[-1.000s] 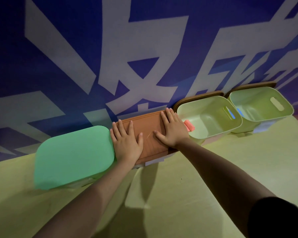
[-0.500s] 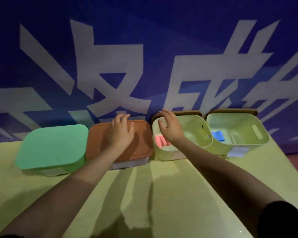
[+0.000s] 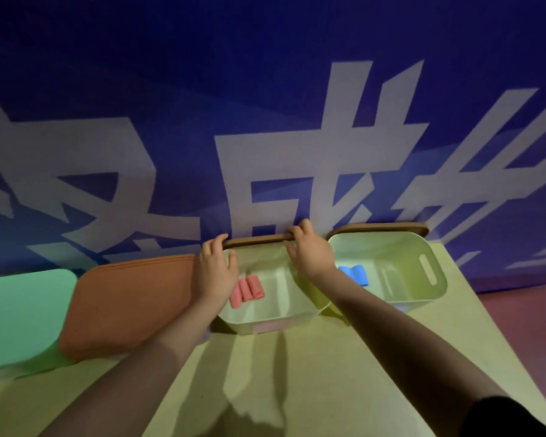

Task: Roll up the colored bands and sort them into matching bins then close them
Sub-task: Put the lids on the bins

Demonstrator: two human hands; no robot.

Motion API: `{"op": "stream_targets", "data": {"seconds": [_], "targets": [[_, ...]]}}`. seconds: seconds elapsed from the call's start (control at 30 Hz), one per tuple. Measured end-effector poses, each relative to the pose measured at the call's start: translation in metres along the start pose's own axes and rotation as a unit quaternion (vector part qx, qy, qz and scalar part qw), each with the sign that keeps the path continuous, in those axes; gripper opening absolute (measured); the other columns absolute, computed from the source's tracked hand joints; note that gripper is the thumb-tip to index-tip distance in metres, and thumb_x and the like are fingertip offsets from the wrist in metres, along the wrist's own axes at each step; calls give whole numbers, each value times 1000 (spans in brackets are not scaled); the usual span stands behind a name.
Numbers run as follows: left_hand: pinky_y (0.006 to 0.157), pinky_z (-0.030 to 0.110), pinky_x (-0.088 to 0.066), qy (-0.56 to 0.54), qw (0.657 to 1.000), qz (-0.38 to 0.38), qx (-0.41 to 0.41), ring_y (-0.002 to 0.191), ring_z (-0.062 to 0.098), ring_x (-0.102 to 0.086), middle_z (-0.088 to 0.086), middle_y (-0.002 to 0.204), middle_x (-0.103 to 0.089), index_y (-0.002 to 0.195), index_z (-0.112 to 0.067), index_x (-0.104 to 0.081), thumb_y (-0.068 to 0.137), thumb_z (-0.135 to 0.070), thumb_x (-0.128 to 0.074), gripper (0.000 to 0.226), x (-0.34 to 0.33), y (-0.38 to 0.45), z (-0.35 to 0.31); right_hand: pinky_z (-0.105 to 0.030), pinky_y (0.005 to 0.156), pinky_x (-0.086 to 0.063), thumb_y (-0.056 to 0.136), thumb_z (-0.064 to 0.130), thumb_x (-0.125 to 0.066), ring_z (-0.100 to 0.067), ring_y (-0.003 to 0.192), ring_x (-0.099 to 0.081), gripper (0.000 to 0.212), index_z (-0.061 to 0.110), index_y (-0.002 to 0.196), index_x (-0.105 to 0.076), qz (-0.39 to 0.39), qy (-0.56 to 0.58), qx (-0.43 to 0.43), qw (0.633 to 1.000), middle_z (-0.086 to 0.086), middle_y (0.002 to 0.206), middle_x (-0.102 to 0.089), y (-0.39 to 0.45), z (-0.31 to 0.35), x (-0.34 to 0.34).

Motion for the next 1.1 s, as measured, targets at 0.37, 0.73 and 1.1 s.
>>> {"op": "stream_targets", "data": {"seconds": [0.37,0.73,1.1], "targets": [[89,34,-42,-82,996,-28,14,109,27,-54,8,121,-55,120,-15,-58,99,-23,-43,27,6,7,10,-31,60,-33,102,36,-38,-34,90,-63,35,16,115,-62,-48,-66,48,995,-5,112,-59,6,2,19],[66,35,-51,-396,885,10,245,81,28,-59,7,94,-54,126,-10,-46,101,-45,-35,44,55,0,-2,-21,47,-24,96,30,-54,-22,71,-61,21,14,94,-66,-250,-44,106,961,-2,88,-61,-40,35,125],[66,27,-48,-566,717,160,374,74,16,-52,11,97,-53,86,-9,-52,94,2,-45,16,35,-56,-13,-28,42,-44,94,37,-45,-23,68,-63,32,18,89,-70,-259,-43,244,934,0,82,-63,-135,25,85]]}}
Point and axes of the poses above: each hand's wrist, its own y-axis towards the middle knuckle, its own x-axis out of the back of the hand, z = x × y, the point moved 6 cm from there along y, towards the middle knuckle
